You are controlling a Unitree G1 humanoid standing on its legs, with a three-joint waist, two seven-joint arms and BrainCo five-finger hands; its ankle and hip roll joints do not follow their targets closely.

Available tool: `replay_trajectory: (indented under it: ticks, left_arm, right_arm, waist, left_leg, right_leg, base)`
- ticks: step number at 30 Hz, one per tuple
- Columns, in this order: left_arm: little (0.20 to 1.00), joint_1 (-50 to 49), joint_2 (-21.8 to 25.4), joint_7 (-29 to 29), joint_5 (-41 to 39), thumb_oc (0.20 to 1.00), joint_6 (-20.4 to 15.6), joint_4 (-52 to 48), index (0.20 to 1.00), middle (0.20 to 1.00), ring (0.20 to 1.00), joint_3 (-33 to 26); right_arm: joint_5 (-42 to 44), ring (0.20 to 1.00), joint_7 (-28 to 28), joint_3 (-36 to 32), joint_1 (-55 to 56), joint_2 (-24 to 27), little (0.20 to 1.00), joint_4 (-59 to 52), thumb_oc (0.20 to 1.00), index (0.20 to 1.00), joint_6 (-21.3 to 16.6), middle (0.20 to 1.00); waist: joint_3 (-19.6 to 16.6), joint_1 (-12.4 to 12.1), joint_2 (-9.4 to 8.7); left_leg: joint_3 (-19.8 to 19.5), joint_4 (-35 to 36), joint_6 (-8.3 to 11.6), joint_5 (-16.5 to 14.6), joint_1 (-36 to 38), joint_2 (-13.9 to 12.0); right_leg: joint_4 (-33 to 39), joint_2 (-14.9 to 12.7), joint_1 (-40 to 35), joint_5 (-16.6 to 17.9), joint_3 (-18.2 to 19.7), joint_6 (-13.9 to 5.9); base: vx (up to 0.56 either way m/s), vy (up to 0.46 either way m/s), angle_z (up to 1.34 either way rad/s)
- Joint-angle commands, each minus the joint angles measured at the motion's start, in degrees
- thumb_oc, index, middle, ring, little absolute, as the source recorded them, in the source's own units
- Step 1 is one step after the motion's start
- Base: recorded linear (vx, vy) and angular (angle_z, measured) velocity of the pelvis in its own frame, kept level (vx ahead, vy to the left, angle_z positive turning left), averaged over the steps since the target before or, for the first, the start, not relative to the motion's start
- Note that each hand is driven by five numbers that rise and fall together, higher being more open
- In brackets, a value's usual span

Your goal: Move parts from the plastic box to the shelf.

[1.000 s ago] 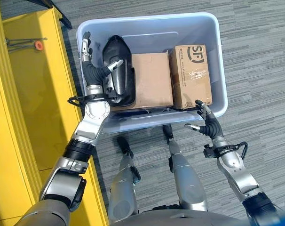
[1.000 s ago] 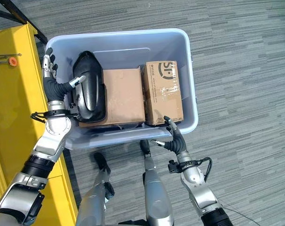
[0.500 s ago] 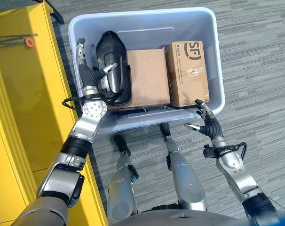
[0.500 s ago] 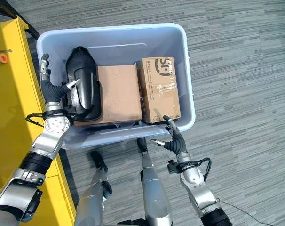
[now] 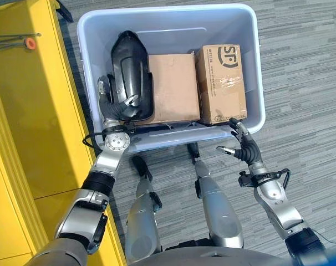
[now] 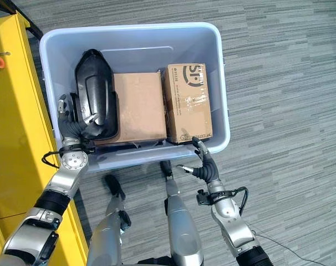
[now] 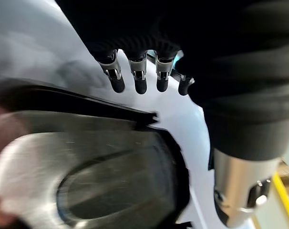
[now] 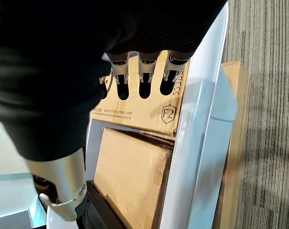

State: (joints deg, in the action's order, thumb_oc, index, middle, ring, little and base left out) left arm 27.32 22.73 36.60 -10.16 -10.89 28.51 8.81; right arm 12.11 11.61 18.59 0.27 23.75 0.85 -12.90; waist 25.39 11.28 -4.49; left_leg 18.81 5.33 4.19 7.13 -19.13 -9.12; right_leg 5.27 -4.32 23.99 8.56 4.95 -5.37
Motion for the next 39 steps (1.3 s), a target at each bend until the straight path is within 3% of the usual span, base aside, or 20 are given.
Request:
replay_trajectory:
  ticks: [1, 14, 26, 35, 36, 37, 38, 39]
  left_arm:
    - [1.000, 1.2, 1.4, 1.3, -1.3, 1.000, -2.3, 2.3, 1.000, 1.000, 1.000, -2.2]
    - [1.000, 4.3, 1.4, 1.4, -4.5, 1.000, -1.9, 7.9, 1.000, 1.000, 1.000, -2.2]
    - [1.000, 12.8, 5.7, -1.0, -6.0, 1.000, -0.1, 17.2, 1.000, 1.000, 1.000, 0.2]
    - [1.000, 14.8, 6.0, -2.6, -9.0, 1.000, 0.0, 22.0, 1.000, 1.000, 1.000, -0.3]
    - [0.821, 14.9, 5.9, -3.1, -10.4, 0.821, -0.1, 23.2, 0.821, 0.821, 0.821, -0.7]
    - [0.457, 14.8, 5.7, -3.5, -11.0, 0.457, 0.0, 24.0, 0.457, 0.457, 0.457, -0.9]
    - [0.385, 14.8, 5.7, -3.5, -11.1, 0.385, -0.1, 24.0, 0.385, 0.385, 0.385, -0.9]
    - [0.200, 14.7, 5.7, -3.8, -11.4, 0.200, -0.1, 24.0, 0.200, 0.200, 0.200, -1.0]
  right_arm:
    - [-0.7, 1.000, 0.9, -1.5, 1.4, 1.6, 1.000, -3.3, 1.000, 1.000, -2.7, 1.000]
    - [-0.7, 1.000, 1.6, -0.3, 0.7, 1.8, 1.000, -3.2, 1.000, 1.000, -2.4, 1.000]
    - [0.4, 1.000, 0.5, 0.0, 1.9, 2.7, 1.000, -3.9, 1.000, 1.000, -2.8, 1.000]
    - [0.8, 1.000, -0.1, 0.1, 2.6, 3.3, 1.000, -4.4, 1.000, 1.000, -2.9, 1.000]
    - [1.0, 1.000, -0.1, 0.1, 2.7, 3.2, 1.000, -4.5, 1.000, 1.000, -2.8, 1.000]
    - [1.2, 1.000, -0.2, 0.2, 2.8, 3.2, 1.000, -4.5, 1.000, 1.000, -2.7, 1.000]
    - [1.2, 1.000, -0.2, 0.2, 2.8, 3.2, 1.000, -4.5, 1.000, 1.000, -2.7, 1.000]
    - [1.1, 1.000, -0.3, 0.1, 2.9, 3.3, 1.000, -4.4, 1.000, 1.000, -2.6, 1.000]
  waist:
    - [-1.2, -1.1, -1.59]
    - [-0.8, -0.8, -2.33]
    - [-0.9, 0.6, -2.99]
    - [-0.8, 0.9, -3.39]
    - [-0.8, 0.9, -3.49]
    - [-0.8, 0.9, -3.59]
    - [-0.8, 0.9, -3.58]
    - [-0.8, 0.8, -3.59]
  left_leg:
    - [-5.2, -1.2, 3.20, -1.8, 1.7, -2.6]
    - [-5.1, -1.4, 3.18, -1.8, 1.2, -2.7]
    - [-5.0, -2.3, 3.31, -2.0, -0.1, -3.0]
    - [-5.3, -3.4, 3.33, -2.4, -1.3, -3.1]
    - [-5.4, -3.7, 3.34, -2.4, -1.6, -3.1]
    - [-5.5, -3.9, 3.36, -2.5, -1.7, -3.2]
    - [-5.5, -3.9, 3.36, -2.5, -1.7, -3.2]
    - [-5.6, -3.8, 3.34, -2.5, -1.8, -3.1]
  right_leg:
    - [-1.7, -5.0, -1.6, -2.2, -4.8, -4.94]
    - [-1.6, -4.7, -1.1, -2.0, -4.5, -4.85]
    - [-2.0, -4.3, 0.3, -1.8, -4.3, -4.79]
    - [-2.0, -4.2, 0.9, -1.7, -4.2, -4.75]
    - [-2.1, -4.3, 1.0, -1.7, -4.3, -4.72]
    - [-2.2, -4.2, 1.0, -1.7, -4.4, -4.63]
    - [-2.2, -4.2, 1.0, -1.7, -4.4, -4.63]
    - [-2.1, -4.2, 1.0, -1.8, -4.4, -4.64]
  base:
    - [-0.01, -0.009, 0.05]
    - [0.00, 0.000, 0.01]
    - [0.00, 0.000, 0.00]
    - [0.00, 0.000, 0.00]
    - [0.00, 0.000, 0.00]
    - [0.00, 0.000, 0.00]
    - [0.00, 0.000, 0.00]
    - [0.00, 0.000, 0.00]
